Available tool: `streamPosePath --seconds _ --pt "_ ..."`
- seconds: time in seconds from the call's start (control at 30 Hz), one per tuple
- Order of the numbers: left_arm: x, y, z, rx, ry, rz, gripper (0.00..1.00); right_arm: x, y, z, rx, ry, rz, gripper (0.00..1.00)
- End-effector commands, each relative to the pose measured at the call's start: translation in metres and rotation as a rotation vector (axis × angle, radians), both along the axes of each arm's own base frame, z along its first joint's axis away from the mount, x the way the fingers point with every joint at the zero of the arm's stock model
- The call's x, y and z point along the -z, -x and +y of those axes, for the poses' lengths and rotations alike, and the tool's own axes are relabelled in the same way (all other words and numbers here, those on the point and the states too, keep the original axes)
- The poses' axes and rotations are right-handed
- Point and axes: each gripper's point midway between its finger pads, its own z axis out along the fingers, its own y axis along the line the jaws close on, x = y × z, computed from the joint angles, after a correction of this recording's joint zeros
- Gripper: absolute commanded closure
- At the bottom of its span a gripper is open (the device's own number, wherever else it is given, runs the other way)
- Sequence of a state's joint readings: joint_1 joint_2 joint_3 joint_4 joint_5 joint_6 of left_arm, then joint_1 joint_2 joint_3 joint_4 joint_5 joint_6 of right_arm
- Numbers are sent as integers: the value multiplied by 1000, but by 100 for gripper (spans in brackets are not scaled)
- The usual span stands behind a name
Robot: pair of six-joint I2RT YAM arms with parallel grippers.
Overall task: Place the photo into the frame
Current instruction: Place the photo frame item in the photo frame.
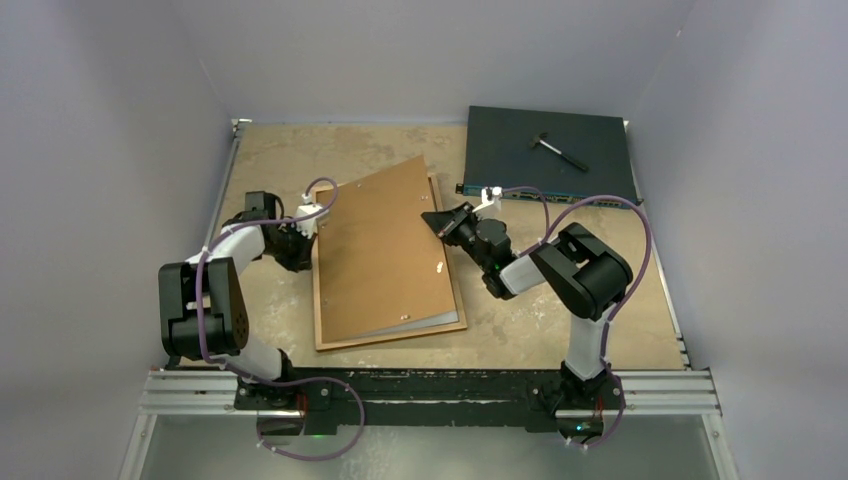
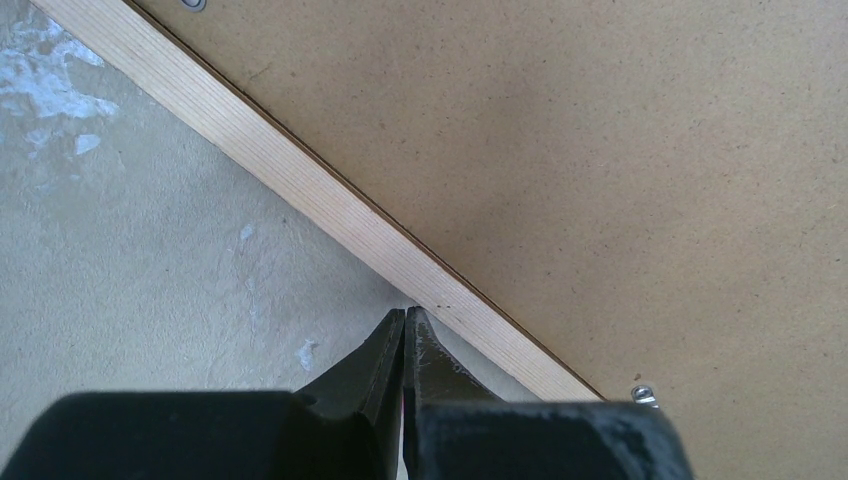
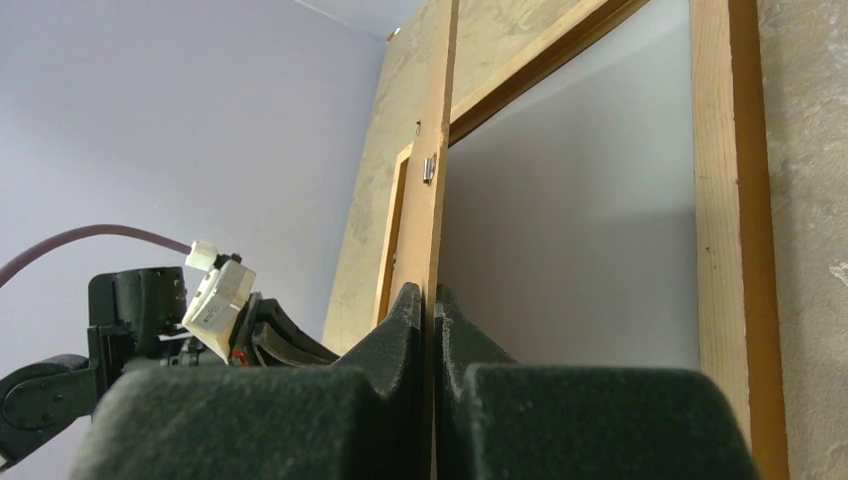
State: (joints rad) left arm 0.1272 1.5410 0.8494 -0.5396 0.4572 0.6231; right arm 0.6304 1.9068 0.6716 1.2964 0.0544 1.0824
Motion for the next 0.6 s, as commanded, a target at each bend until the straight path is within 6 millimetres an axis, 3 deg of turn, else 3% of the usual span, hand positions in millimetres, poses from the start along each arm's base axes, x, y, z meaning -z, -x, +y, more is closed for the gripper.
streamPosePath --seconds 0.0,0.33,0.57 --pt "-7 -9 -11 41 30 -27 100 -41 -16 -2 56 14 -188 100" --pt "-10 -12 -16 45 35 -30 100 -34 -17 8 5 34 -196 100" --pt "-11 -14 -16 48 33 -31 100 -42 -20 13 -36 31 -236 100"
